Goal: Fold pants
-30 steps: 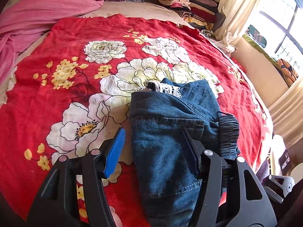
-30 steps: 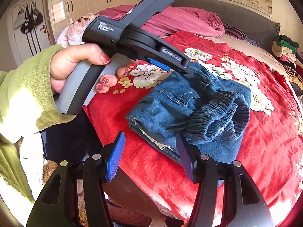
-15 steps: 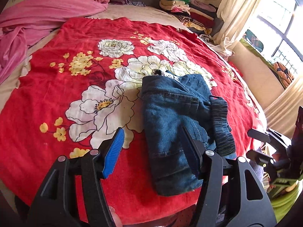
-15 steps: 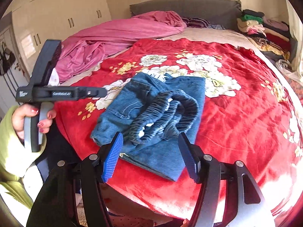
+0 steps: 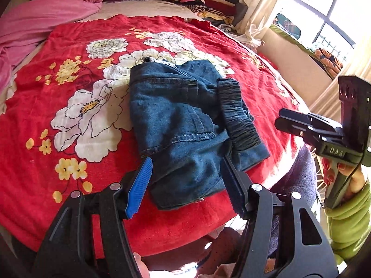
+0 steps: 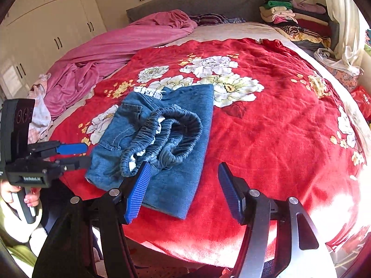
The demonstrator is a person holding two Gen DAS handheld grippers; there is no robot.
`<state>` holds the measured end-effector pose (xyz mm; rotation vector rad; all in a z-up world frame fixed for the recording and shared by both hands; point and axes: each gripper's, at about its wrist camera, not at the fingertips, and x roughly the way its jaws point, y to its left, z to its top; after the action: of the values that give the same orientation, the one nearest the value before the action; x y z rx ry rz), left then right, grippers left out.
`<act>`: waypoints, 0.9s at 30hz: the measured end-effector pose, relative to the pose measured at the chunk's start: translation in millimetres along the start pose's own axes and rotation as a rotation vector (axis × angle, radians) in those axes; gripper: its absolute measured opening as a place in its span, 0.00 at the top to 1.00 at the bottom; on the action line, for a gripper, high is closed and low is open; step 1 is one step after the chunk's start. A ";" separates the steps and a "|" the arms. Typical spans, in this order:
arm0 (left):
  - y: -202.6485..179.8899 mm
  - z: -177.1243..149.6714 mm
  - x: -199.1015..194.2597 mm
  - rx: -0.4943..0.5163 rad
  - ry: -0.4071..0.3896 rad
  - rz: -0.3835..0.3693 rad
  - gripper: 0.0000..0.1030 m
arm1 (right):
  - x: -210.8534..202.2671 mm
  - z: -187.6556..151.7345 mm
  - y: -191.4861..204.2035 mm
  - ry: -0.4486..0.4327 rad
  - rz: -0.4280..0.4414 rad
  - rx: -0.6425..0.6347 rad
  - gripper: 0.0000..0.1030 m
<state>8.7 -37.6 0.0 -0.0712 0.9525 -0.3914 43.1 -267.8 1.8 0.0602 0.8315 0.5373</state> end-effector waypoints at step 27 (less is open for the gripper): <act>9.9 -14.0 31.0 -0.020 0.065 -0.020 0.50 | 208.9 125.5 90.1 0.298 0.000 -0.521 0.50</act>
<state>16.3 -37.9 -34.6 -0.0865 1.0208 -0.4052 208.9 -70.9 -33.3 -0.5083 0.9564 0.7599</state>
